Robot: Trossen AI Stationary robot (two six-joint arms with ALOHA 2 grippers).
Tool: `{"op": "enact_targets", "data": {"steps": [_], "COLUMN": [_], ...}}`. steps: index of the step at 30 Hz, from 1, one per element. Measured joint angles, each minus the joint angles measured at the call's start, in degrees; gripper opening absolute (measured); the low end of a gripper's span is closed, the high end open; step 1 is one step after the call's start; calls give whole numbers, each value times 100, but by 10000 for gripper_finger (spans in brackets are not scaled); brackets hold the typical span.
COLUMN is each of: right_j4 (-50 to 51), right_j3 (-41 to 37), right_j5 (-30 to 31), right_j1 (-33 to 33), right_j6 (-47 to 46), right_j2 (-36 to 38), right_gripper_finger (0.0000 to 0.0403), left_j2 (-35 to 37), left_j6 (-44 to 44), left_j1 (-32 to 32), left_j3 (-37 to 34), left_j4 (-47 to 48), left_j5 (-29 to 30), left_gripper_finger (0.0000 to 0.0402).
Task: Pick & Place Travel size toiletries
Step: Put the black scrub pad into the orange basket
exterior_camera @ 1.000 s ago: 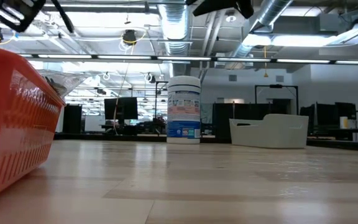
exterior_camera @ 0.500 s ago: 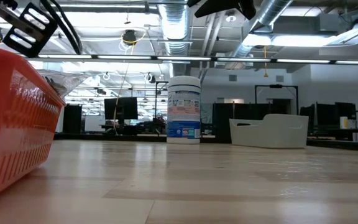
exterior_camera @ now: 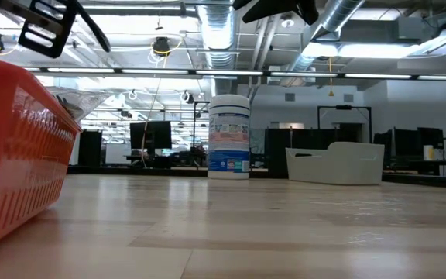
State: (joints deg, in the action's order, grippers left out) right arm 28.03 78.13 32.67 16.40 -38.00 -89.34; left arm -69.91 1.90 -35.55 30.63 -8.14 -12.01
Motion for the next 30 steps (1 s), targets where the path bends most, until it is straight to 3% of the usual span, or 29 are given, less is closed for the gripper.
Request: {"op": "enact_targets", "data": {"steps": [7,24,30], "right_j4": [0,24,26], "right_j3": [0,0,0], "right_j5": [-1,0,-2], "right_j1": [-2,7,7], "right_j6": [1,2,2], "right_j2": [0,0,0], "right_gripper_finger": [118,118,118], "left_j2": [0,-238,-496], "left_j6": [-565,-739,-875], "left_j1": [79,210,210], "left_j3": [0,2,2], "left_j4": [-85,-200,-282], "left_j5": [253,-191,-188], "left_gripper_finger": [38,27,44]}}
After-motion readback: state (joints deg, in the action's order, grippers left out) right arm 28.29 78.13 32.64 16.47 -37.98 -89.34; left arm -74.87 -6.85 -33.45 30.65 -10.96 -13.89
